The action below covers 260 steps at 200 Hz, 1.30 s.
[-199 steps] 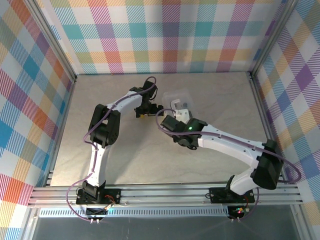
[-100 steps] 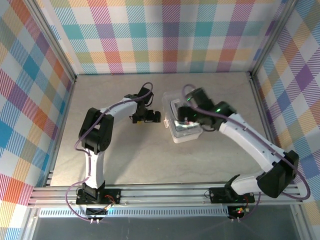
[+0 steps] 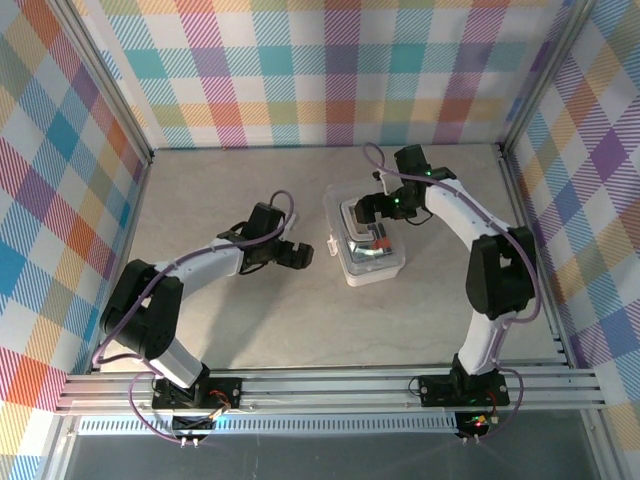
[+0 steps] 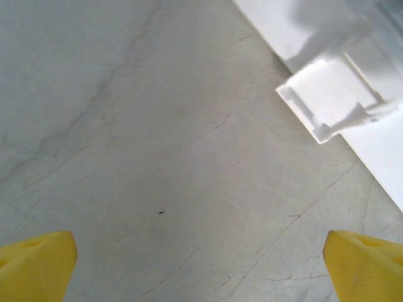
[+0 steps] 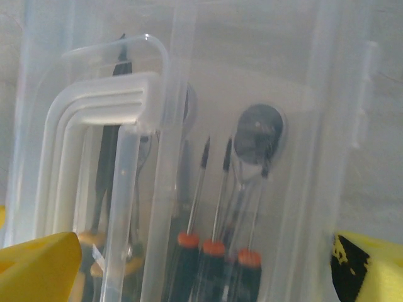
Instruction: Pack the tool kit
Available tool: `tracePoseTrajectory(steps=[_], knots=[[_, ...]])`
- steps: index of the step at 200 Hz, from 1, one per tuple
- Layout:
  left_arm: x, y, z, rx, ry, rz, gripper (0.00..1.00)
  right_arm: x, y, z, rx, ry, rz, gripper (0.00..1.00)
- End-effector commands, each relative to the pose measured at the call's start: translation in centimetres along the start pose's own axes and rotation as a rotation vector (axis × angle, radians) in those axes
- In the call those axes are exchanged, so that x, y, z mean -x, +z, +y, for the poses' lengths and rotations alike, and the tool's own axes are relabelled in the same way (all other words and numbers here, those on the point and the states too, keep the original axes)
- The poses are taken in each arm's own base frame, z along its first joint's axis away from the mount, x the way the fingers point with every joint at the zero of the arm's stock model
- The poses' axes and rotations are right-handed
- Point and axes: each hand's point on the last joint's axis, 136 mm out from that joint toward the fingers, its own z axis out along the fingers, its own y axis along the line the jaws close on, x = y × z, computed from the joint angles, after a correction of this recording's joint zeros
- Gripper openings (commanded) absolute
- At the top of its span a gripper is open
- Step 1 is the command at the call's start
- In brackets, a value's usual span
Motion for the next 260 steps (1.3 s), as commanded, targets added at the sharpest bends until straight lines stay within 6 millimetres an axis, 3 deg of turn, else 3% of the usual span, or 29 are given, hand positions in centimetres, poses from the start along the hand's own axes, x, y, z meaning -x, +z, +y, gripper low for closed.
tracePoseTrajectory(steps=[1,49,84,131,197,260], knots=[[2.0,-0.3,-1.8,-0.032,0.175,-0.138,1.0,1.5,-0.1,1.0,0.054,-0.083,-0.015,0.99],[0.3,1.9,-2.9,-0.053,0.203,-0.101,1.0,-0.4,3.4,-0.7,-0.032,-0.14,0.11,0.99],[-0.9,4.0,-3.1,-0.048,0.207,-0.087,1.0,-2.4,5.7,0.3,-0.07,-0.235,0.211,0.99],[-2.9,6.1,-3.3,-0.051,0.219,-0.066,1.0,-2.8,5.6,1.0,-0.046,-0.241,0.21,0.99],[-2.9,8.5,-3.5,-0.043,0.208,-0.122,1.0,-3.0,5.6,1.0,-0.047,-0.235,0.221,0.99],[-3.0,9.4,-3.6,-0.043,0.211,-0.12,1.0,-3.1,5.8,0.7,-0.057,-0.233,0.228,0.99]])
